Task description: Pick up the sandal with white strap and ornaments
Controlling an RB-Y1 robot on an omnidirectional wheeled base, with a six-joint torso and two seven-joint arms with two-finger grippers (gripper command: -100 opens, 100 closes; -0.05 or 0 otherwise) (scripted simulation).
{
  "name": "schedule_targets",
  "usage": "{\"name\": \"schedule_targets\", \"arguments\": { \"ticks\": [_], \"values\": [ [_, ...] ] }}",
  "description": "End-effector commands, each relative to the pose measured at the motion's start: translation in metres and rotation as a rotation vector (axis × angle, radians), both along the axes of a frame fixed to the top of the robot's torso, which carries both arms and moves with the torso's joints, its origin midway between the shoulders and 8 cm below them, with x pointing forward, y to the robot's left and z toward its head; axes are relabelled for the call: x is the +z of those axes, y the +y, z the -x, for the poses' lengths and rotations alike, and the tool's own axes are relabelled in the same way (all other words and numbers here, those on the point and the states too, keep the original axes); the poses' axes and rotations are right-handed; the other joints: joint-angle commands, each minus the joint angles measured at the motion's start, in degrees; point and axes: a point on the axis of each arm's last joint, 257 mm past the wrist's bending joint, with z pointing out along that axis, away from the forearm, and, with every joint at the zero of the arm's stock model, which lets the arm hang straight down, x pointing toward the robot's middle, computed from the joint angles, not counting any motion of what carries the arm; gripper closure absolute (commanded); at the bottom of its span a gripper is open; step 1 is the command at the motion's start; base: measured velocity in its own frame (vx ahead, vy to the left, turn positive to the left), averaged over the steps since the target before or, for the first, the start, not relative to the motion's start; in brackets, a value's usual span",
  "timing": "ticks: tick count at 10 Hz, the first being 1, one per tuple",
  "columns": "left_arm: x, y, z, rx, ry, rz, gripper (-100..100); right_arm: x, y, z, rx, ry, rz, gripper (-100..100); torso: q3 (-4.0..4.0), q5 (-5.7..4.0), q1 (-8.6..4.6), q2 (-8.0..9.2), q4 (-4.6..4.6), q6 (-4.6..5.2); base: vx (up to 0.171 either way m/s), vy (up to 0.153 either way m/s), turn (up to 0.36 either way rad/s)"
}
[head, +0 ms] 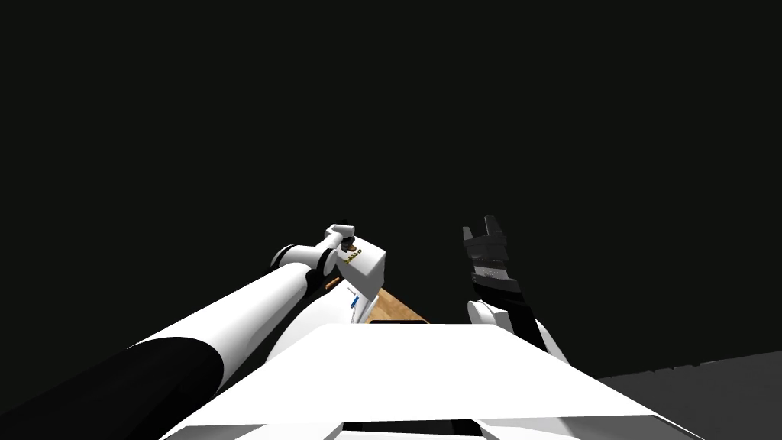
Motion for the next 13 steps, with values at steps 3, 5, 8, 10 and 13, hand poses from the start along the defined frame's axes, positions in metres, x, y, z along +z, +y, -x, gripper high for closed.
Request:
{"name": "schedule_targets", "arguments": {
  "ticks": [3, 5, 8, 10, 13],
  "values": [
    [-0.007, 0.008, 0.004, 0.002, -0.005, 0.0, -100, -0.001, 0.0, 0.0, 0.0, 0.002, 0.0, 0, -0.03, 0.02, -0.01, -0.06, 0.02, -0.04, 0.029, -0.003, -0.013],
    [-0.007, 0.008, 0.003, 0.002, -0.006, -0.001, 100, -0.001, 0.0, 0.0, 0.0, 0.003, 0.0, 0, -0.03, 0.03, -0.03, -0.07, 0.03, -0.05, 0.0, 0.0, 0.0],
    [-0.007, 0.008, 0.003, 0.002, -0.007, 0.0, 100, -0.001, 0.0, 0.0, 0.0, 0.003, 0.0, 0, -0.05, 0.03, -0.04, -0.11, 0.01, -0.04, 0.0, 0.0, 0.0],
    [-0.007, 0.008, 0.003, 0.002, -0.006, 0.0, 0, -0.001, 0.0, 0.0, 0.0, 0.003, 0.0, 0, -0.05, 0.03, -0.03, -0.1, 0.02, -0.05, 0.0, 0.0, 0.0],
    [0.008, -0.005, -0.004, -0.005, -0.004, -0.001, 100, -0.001, 0.0, 0.0, 0.0, 0.003, -0.001, 0, 0.04, 0.01, -0.06, 0.04, 0.06, -0.05, -0.032, 0.004, 0.026]
  ]
}}
